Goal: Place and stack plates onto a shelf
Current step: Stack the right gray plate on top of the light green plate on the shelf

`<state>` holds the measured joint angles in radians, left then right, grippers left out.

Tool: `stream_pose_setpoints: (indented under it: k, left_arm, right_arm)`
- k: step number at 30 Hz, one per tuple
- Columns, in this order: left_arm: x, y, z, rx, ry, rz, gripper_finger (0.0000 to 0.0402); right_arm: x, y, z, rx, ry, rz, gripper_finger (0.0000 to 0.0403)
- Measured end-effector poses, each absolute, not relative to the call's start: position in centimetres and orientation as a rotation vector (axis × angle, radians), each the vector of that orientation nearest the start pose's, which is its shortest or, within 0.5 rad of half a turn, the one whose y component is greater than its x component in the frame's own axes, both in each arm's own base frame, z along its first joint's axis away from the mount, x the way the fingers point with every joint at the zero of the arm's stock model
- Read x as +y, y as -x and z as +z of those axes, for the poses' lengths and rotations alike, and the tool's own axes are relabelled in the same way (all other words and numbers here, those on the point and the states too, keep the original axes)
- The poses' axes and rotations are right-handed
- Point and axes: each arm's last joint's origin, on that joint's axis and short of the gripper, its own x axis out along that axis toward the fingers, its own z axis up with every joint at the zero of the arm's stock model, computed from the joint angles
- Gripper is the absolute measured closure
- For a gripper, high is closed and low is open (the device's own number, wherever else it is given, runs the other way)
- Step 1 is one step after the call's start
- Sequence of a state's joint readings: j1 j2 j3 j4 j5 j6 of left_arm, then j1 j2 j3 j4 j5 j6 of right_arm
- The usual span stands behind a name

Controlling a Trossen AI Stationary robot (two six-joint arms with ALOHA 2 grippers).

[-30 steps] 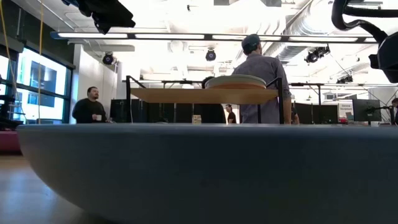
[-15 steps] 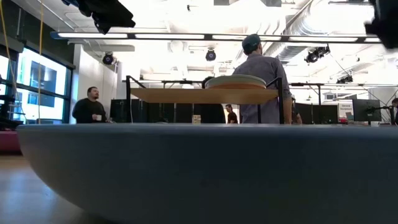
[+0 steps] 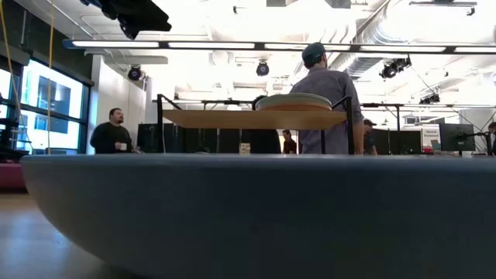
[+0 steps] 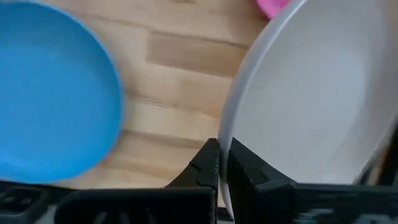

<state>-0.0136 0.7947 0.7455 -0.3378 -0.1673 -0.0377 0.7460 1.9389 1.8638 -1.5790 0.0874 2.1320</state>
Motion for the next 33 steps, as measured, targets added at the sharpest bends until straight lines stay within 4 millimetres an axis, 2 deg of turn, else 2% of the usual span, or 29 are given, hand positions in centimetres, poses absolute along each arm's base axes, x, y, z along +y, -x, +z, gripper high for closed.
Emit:
stream_pose_setpoints:
  k: [3, 8, 14, 19, 26, 33]
  left_arm:
    - [0.2, -17.2, 30.3, 0.383, 0.004, 0.159, 0.0282]
    - [0.2, -17.2, 30.3, 0.382, 0.019, 0.163, 0.0282]
    - [0.2, -17.2, 30.3, 0.381, 0.039, 0.167, 0.0282]
    - [0.3, -17.2, 30.3, 0.378, 0.060, 0.176, 0.0282]
    - [0.3, -17.2, 30.3, 0.372, 0.111, 0.203, 0.0282]
    - [0.4, -17.2, 30.3, 0.362, 0.172, 0.255, 0.0282]
  right_arm:
    - [23.1, -26.2, 31.3, 1.096, -0.978, -1.050, 0.0403]
    - [20.6, -26.1, 33.9, 0.929, -0.956, -0.988, 0.0403]
    - [16.6, -26.8, 36.1, 0.911, -0.812, -0.891, 0.0403]
    - [11.5, -27.2, 38.2, 0.906, -0.649, -0.835, 0.0403]
    - [2.7, -26.7, 40.9, 0.938, -0.422, -0.792, 0.0403]
    - [-5.2, -26.4, 42.4, 0.948, -0.154, -0.715, 0.0403]
